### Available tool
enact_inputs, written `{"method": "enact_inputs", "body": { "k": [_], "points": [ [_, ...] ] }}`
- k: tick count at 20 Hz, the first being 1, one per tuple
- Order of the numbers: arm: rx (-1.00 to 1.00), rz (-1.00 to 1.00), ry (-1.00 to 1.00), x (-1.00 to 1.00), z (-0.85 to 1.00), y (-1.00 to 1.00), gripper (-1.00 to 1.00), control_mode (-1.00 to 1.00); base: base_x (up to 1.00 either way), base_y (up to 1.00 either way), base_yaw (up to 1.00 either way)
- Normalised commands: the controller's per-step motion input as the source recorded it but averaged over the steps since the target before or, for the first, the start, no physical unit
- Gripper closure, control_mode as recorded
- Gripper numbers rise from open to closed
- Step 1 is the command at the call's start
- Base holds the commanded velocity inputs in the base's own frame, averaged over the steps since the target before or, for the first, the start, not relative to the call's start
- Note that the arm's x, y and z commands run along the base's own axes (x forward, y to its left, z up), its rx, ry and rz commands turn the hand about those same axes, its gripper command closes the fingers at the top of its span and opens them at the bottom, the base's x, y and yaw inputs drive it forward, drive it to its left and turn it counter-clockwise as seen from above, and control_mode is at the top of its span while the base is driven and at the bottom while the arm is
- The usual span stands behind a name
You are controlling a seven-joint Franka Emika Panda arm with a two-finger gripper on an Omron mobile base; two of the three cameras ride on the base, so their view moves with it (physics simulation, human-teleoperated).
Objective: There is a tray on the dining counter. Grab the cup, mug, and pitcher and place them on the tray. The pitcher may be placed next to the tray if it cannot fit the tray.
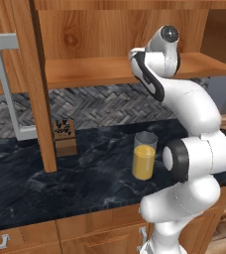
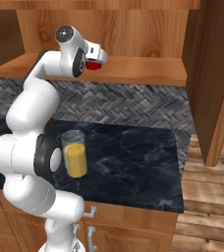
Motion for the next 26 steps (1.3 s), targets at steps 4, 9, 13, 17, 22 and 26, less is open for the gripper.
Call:
{"method": "enact_inputs", "body": {
  "k": [4,9,13,17,22,26],
  "points": [
    [0.0,0.0,0.0,0.16,-0.01,0.0,-1.0,-1.0,0.0,0.0,0.0],
    [0.0,0.0,0.01,0.12,-0.02,0.0,1.0,-1.0,0.0,0.0,0.0],
    [0.0,0.0,0.0,0.0,0.0,0.0,1.0,-1.0,0.0,0.0,0.0],
    [0.0,0.0,0.0,0.0,0.0,0.0,1.0,-1.0,0.0,0.0,0.0],
    [0.0,0.0,0.0,0.0,-0.04,0.0,1.0,-1.0,0.0,0.0,0.0],
    [0.0,0.0,0.0,-0.23,0.0,-0.01,1.0,-1.0,0.0,0.0,0.0]
  ]
}}
